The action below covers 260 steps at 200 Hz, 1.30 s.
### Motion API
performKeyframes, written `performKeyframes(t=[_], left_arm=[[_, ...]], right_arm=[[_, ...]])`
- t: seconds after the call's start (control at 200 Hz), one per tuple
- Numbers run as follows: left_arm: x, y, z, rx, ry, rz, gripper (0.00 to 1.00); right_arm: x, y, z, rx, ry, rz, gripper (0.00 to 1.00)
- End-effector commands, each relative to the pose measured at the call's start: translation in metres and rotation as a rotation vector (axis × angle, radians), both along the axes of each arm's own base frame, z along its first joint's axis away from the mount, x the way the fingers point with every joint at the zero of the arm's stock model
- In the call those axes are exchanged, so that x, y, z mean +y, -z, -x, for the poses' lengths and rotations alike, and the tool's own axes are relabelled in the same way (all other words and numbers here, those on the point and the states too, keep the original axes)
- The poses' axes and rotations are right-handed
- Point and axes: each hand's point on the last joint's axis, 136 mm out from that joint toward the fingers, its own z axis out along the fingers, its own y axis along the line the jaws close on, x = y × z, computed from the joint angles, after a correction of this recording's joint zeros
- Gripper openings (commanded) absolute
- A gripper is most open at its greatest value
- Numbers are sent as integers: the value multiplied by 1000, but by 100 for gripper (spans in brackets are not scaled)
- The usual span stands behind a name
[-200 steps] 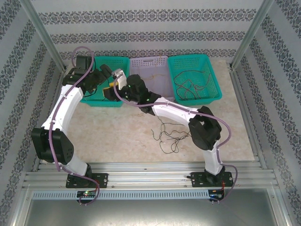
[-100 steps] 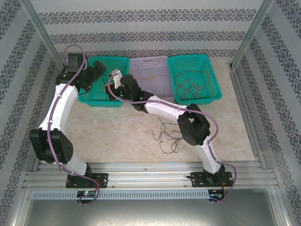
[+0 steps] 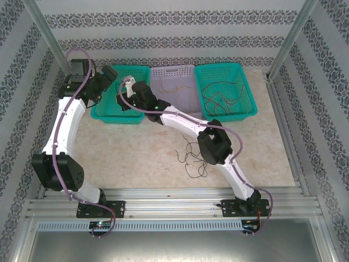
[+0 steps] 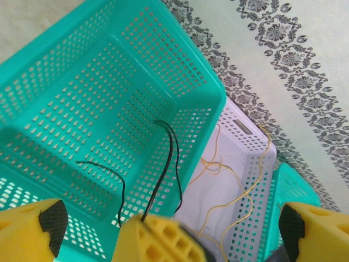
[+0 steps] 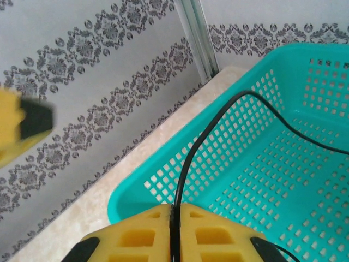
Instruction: Untangle the cables
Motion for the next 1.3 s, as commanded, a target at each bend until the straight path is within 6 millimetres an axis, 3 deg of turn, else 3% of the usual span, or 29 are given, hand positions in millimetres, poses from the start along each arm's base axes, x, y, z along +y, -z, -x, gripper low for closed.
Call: performKeyframes(t=[0.0, 0.025, 0.115, 0.18, 0.285, 0.38, 0.44, 0.535, 0.59, 0.675, 0.774, 0.934, 1.074, 1.144, 1.294], left_arm=[[14, -6, 24, 3, -37, -67, 100], [15, -6, 27, 3, -39, -73, 100], [18, -6, 39, -2, -51, -98, 100], [22, -7, 48, -8, -65, -117, 100], [24, -9, 62, -19, -71, -139, 100], [21, -10, 75, -30, -53, -146, 100], [15, -3, 84, -33, -34, -135, 100], [4, 9, 99, -41, 12, -143, 100], [-6, 19, 106, -38, 49, -150, 100], [-28, 34, 115, -20, 126, -190, 100], [-57, 53, 122, 16, 216, -253, 100], [-106, 93, 137, 96, 369, -280, 100], [-144, 115, 152, 117, 488, -321, 100], [-159, 124, 157, 132, 534, -344, 100], [-205, 151, 166, 172, 650, -358, 100]], right_arm=[[0, 9, -7, 105, -21, 47, 34], [1, 6, -9, 109, -19, 46, 41], [1, 2, -15, 110, -18, 37, 50], [-2, 1, -21, 123, -1, 18, 65], [-12, -6, -23, 131, 14, 28, 64], [-27, -36, -20, 89, 22, -12, 64], [-47, -66, -18, 12, 70, -52, 66], [-93, -99, -10, -62, 158, -86, 71], [-122, -113, -2, -67, 196, -79, 71], [-166, -116, 16, -69, 268, -21, 71], [-217, -103, 44, -70, 363, 110, 71], [-297, -65, 96, 3, 515, 211, 72], [-363, -32, 145, 68, 648, 274, 71], [-389, -12, 164, 113, 706, 300, 72], [-422, 42, 188, 232, 778, 372, 72]])
